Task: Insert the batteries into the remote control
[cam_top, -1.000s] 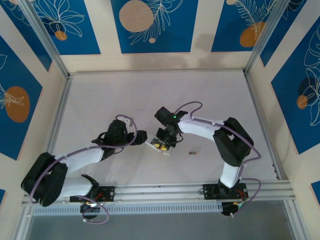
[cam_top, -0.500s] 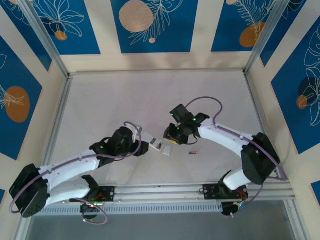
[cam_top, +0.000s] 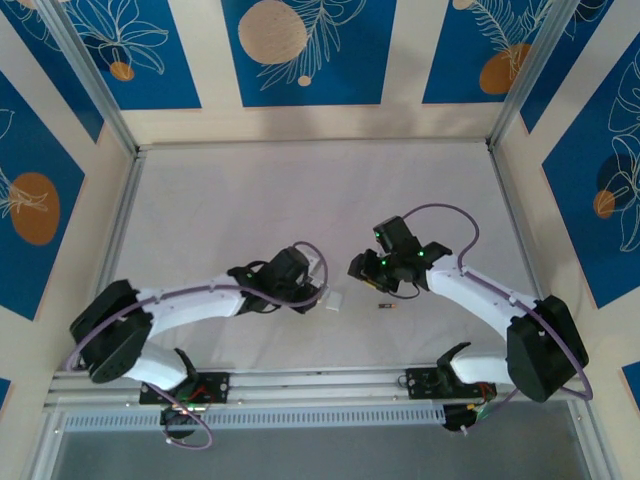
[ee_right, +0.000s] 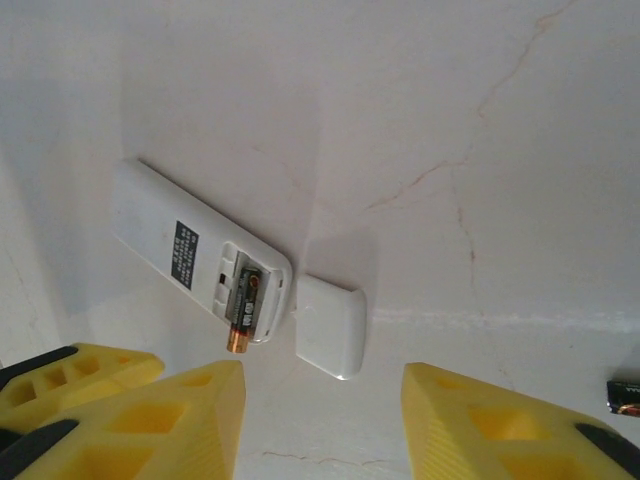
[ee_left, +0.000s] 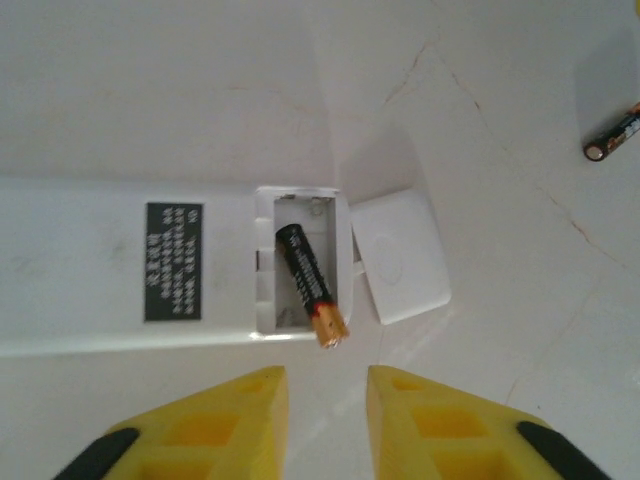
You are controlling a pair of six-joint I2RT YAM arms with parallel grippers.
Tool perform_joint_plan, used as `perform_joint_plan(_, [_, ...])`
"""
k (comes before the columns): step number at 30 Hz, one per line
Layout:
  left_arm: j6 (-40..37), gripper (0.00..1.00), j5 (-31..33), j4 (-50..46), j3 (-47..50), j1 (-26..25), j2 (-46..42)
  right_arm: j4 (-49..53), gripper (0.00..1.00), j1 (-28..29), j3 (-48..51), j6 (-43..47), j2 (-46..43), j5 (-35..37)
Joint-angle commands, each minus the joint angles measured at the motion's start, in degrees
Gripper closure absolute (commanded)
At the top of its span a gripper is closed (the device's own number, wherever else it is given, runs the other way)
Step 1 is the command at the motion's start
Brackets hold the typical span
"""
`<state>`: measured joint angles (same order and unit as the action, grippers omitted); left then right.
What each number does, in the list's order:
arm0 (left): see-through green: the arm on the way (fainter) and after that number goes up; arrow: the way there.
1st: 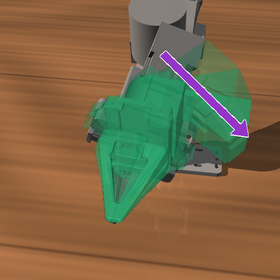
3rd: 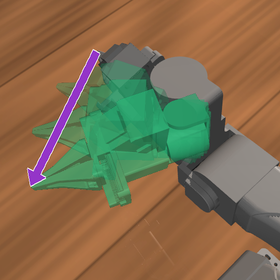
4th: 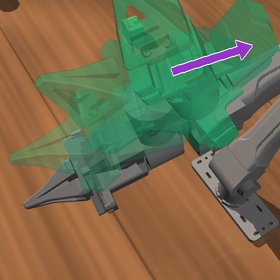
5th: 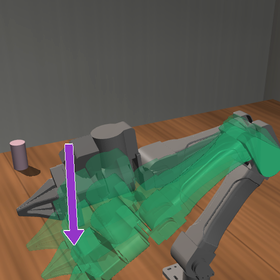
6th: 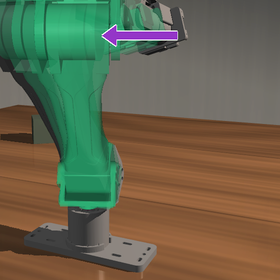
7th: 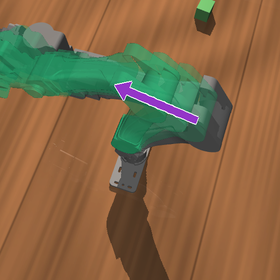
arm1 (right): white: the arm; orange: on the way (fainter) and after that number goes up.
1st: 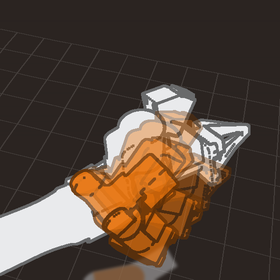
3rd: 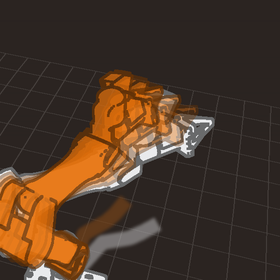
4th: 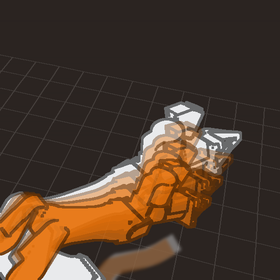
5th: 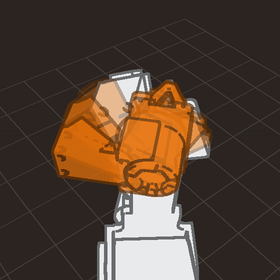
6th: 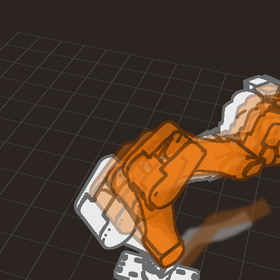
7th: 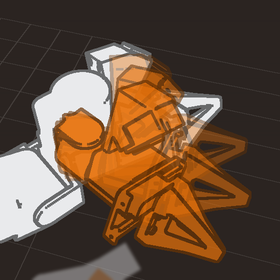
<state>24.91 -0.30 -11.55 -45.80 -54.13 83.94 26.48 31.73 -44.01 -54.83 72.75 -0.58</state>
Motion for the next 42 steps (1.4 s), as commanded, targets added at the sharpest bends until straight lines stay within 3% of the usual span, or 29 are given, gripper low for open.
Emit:
perform_joint_plan(1, [-0.98, 0.76, 1.0, -3.02, -3.86, -0.88, 3.32, -1.74, 0.53, -1.08, 0.99, 1.42, -0.76, -2.4])
perform_joint_plan(18, [-1.69, 0.79, 2.05, -8.35, -11.82, -1.51, 13.51, -2.66, 0.53, -1.71, 3.05, 1.75, -2.35, -3.43])
perform_joint_plan(26, [-1.97, 0.76, 1.78, -8.98, -12.42, -1.51, 14.7, -2.38, 0.53, -1.54, 3.0, 1.61, -2.76, -3.33])
perform_joint_plan(32, [-2.16, 0.84, 1.86, -9.12, -12.56, -1.5, 14.53, -2.66, 0.53, -1.41, 3.26, 1.3, -2.69, -3.21])
perform_joint_plan(42, [-2.25, 0.84, 1.52, -9.73, -12.87, -1.51, 13.57, -3.08, 0.53, -1.05, 3.69, 0.86, -2.4, -3.03])
